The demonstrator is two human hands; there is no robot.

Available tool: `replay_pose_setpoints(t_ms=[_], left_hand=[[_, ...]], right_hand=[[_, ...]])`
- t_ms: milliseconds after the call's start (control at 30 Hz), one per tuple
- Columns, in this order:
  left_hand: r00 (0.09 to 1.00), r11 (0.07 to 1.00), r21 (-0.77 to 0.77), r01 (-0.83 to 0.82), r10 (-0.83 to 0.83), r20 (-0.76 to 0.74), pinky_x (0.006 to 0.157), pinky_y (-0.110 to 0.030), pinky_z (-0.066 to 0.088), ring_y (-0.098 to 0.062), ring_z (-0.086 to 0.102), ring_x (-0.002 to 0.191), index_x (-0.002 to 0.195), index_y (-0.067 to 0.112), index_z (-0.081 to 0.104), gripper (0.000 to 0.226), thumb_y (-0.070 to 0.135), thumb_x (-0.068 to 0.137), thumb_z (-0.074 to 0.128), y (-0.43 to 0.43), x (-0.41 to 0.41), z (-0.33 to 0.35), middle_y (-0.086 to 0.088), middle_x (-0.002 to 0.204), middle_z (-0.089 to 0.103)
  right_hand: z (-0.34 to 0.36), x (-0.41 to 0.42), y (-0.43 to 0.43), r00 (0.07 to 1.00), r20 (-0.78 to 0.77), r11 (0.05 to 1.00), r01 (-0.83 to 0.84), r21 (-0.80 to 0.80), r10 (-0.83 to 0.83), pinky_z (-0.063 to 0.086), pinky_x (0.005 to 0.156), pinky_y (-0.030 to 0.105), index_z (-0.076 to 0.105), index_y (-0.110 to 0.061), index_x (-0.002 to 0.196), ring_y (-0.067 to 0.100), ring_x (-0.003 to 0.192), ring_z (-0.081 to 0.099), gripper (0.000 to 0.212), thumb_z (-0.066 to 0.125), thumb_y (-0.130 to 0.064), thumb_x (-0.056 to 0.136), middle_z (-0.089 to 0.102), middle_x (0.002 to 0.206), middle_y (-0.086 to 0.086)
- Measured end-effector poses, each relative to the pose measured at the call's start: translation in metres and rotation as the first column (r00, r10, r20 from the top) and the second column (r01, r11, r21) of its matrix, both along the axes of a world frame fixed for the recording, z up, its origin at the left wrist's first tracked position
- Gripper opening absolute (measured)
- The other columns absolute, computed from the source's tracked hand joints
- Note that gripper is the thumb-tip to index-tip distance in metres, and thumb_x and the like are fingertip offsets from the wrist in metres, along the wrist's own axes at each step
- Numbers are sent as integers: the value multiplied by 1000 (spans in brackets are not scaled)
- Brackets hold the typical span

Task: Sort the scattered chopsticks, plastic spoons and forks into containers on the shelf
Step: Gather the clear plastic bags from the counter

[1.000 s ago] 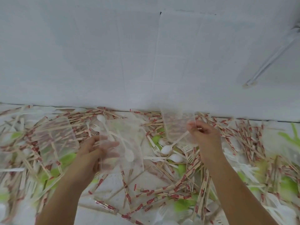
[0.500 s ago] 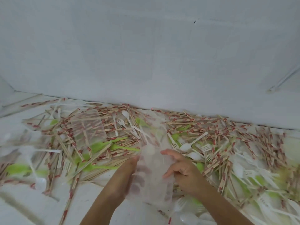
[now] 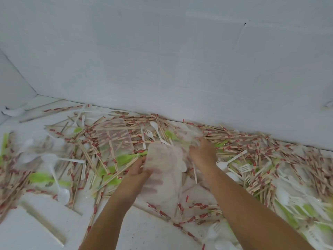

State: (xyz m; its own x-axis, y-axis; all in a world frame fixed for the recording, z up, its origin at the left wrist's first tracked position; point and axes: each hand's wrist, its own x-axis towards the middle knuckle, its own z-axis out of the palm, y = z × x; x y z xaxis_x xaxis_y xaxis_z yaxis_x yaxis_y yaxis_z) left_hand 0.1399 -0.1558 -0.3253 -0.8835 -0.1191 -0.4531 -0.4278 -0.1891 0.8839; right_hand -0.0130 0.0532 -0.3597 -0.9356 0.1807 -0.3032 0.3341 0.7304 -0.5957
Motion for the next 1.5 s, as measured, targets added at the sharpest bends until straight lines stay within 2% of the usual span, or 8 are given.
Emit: replay_pose_setpoints(t_ms=[133, 233, 333, 600, 733, 833, 1000, 1500], left_hand=[[1000, 999, 29, -15, 15, -2, 79, -55, 62, -38, 76, 98, 141, 28, 54, 37, 11, 109, 49, -2, 6, -5, -6, 117, 77], [999, 998, 52, -38, 38, 14, 78, -55, 62, -38, 76, 98, 142, 27, 53, 36, 12, 110, 47, -2, 8, -8, -6, 117, 77], [1000, 998, 57, -30, 29, 11, 77, -54, 62, -37, 75, 99, 142, 27, 52, 38, 9, 109, 48, -2, 12, -11, -7, 117, 76], [987, 994, 66, -89, 79, 143, 68, -55, 61, -41, 74, 85, 120, 26, 68, 46, -4, 95, 43, 1, 17, -17, -12, 107, 77], [980, 995, 62, -73, 60, 191, 65, -48, 60, -39, 74, 84, 125, 21, 66, 44, -3, 94, 48, -2, 27, -11, -11, 105, 77], [981, 992, 89, -86, 68, 183, 68, -48, 59, -39, 73, 83, 122, 21, 67, 41, 2, 87, 57, -1, 32, 0, -13, 107, 77], [974, 977, 122, -172, 151, 169, 59, -38, 55, -29, 69, 75, 120, 16, 68, 30, 30, 110, 44, 7, 42, 9, -12, 100, 77], [933, 951, -6, -310, 306, 191, 69, -42, 58, -33, 73, 89, 116, 17, 68, 37, 47, 107, 47, 17, 74, -6, -11, 101, 77]], right_hand=[[2, -7, -4, 999, 25, 998, 48, -33, -48, 53, 91, 48, 53, -24, 114, 27, 100, 61, 40, 60, -10, 76, 59, 113, 1], [0, -7, 2, 996, 17, 985, 84, -149, -83, 34, 56, 37, 47, -16, 79, 27, 61, 39, 23, 53, 2, 68, 46, 74, 4], [0, -5, 9, 985, 36, 962, 173, -212, -170, 30, 51, 33, 66, -8, 80, 20, 58, 38, 17, 56, 5, 73, 49, 75, 27], [30, 10, 20, 981, -6, 909, 175, -378, -192, 34, 57, 31, 51, -14, 65, 20, 54, 37, 20, 61, -4, 79, 44, 61, 3], [77, 43, 31, 899, -438, 948, -149, -280, 12, 37, 57, 29, 58, -9, 79, 16, 61, 41, 11, 60, 1, 82, 48, 70, 1], [92, 81, 35, 639, -696, 868, -494, -45, 327, 42, 60, 29, 60, -17, 81, 16, 69, 50, 22, 61, 5, 82, 55, 76, -2], [41, 138, 40, 414, -542, 645, -679, 351, 731, 50, 62, 32, 61, -21, 97, 13, 82, 53, 25, 69, -3, 82, 52, 98, -8], [25, 167, 11, 493, -399, 627, -690, 363, 773, 24, 42, 17, 44, -22, 88, 13, 62, 39, 47, 73, 2, 61, 43, 91, -5]])
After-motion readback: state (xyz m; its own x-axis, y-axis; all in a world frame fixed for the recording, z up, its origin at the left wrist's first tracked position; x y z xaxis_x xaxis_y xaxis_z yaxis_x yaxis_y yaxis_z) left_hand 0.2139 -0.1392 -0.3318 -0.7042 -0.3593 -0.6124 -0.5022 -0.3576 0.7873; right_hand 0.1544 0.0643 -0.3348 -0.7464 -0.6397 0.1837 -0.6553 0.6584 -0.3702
